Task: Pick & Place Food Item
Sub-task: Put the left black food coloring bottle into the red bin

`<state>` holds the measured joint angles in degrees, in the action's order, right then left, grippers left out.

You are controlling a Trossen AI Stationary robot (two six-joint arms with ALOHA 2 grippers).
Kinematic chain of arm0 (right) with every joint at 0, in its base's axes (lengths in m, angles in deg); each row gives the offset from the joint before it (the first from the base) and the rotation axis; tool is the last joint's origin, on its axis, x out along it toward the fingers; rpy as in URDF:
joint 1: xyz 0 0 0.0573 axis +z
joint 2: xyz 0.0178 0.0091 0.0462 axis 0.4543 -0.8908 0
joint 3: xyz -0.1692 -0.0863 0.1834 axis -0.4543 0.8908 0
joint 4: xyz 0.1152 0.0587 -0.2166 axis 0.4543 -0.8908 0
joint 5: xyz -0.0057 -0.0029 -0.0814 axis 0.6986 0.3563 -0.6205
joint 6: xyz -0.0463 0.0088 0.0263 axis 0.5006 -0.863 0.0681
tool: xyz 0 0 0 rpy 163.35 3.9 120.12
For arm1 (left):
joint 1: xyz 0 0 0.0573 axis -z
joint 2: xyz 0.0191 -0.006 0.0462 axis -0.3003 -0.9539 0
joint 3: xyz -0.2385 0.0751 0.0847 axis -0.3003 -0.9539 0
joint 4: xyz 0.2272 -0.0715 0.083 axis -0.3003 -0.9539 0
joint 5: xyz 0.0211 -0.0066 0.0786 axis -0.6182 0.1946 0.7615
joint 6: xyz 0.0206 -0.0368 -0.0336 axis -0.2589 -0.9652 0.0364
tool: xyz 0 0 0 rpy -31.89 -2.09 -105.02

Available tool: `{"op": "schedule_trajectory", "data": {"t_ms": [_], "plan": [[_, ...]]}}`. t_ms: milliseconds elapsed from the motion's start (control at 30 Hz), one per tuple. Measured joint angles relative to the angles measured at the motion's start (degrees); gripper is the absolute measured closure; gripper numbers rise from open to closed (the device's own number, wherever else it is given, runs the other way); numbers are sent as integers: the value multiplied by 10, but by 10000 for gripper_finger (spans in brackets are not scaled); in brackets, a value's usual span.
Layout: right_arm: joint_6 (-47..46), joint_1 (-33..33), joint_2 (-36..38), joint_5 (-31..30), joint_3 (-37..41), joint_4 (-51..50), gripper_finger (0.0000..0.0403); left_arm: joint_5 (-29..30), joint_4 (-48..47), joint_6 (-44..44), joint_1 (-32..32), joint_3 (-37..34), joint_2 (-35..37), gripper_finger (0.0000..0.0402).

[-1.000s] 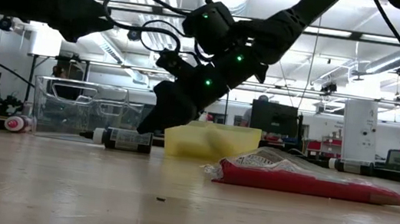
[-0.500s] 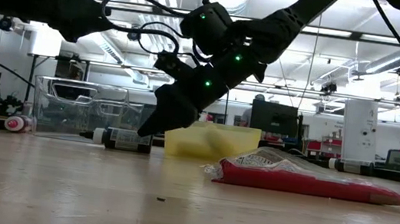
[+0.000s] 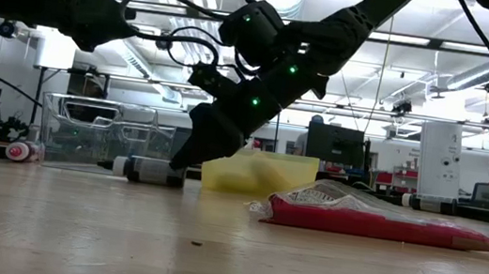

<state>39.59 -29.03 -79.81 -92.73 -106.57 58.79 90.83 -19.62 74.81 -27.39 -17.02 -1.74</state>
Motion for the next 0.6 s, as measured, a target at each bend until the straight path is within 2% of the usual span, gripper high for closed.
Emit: {"op": "schedule_trajectory", "data": {"t_ms": [600], "plan": [[-36,20,-1,0,2,-1,184,0,0,0,0,0,0,111]]}}
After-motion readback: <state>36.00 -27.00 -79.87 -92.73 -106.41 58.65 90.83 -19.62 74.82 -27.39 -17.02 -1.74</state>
